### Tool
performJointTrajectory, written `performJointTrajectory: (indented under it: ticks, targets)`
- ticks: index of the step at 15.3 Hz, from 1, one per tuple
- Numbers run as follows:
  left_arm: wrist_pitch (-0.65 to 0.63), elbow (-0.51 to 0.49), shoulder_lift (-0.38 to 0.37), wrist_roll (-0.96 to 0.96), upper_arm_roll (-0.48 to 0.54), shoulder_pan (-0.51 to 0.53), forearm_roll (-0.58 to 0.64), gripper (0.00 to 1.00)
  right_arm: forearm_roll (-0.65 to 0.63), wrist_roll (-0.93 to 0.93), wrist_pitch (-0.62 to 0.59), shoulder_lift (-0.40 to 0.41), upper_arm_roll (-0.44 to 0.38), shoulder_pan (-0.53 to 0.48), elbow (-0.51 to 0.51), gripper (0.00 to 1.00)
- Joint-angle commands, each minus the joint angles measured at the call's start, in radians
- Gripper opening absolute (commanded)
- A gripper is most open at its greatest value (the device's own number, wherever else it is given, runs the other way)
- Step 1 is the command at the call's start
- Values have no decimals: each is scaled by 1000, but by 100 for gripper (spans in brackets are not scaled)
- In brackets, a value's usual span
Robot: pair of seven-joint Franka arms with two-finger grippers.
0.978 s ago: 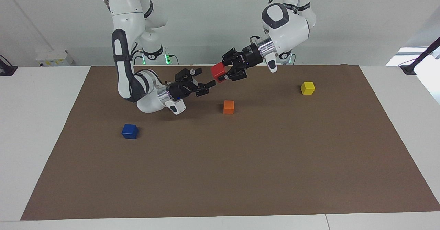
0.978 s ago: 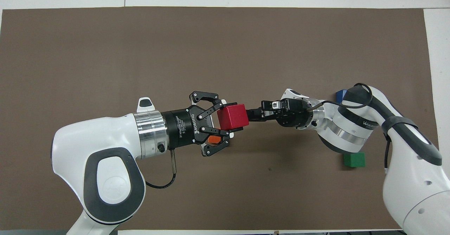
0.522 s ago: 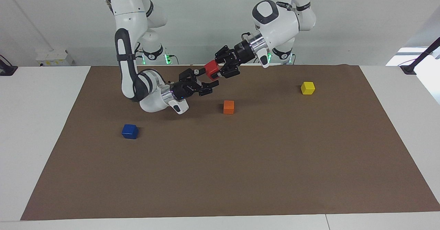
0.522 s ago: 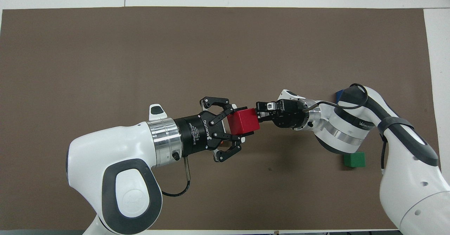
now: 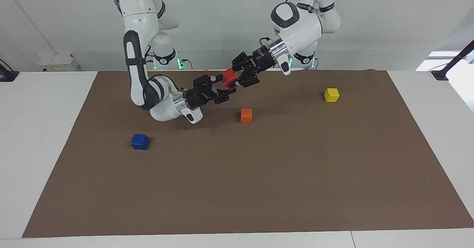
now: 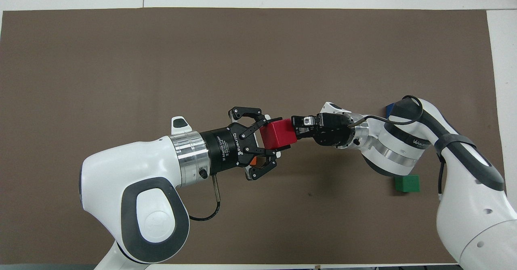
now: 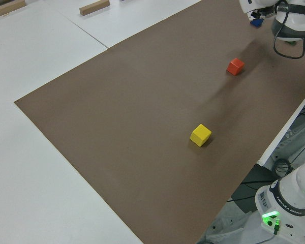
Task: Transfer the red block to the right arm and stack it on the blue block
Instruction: 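Close the right gripper on the red cube held by the left gripper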
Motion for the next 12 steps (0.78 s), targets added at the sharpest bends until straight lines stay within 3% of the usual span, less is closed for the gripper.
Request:
performJointTrajectory:
  ticks: [1,2,4,11,12]
  targets:
    - [13,61,45,-14,8,-11,-5,0,27,-24,26,-7,3,3,5,61]
    - [13,62,48,-12,9,-11,-5,0,27,-24,29,-7,3,3,5,50]
    - [13,62,48,-12,8,-11,6,0,27,-22,40,-7,3,3,5,3]
    - [5,61,47,-10,8,-8,5,0,26,-48,69,-7,3,6,11,0]
    - [2,61,47,-11,8,-6,3,56,24,-48,73,-8,3,8,12,0]
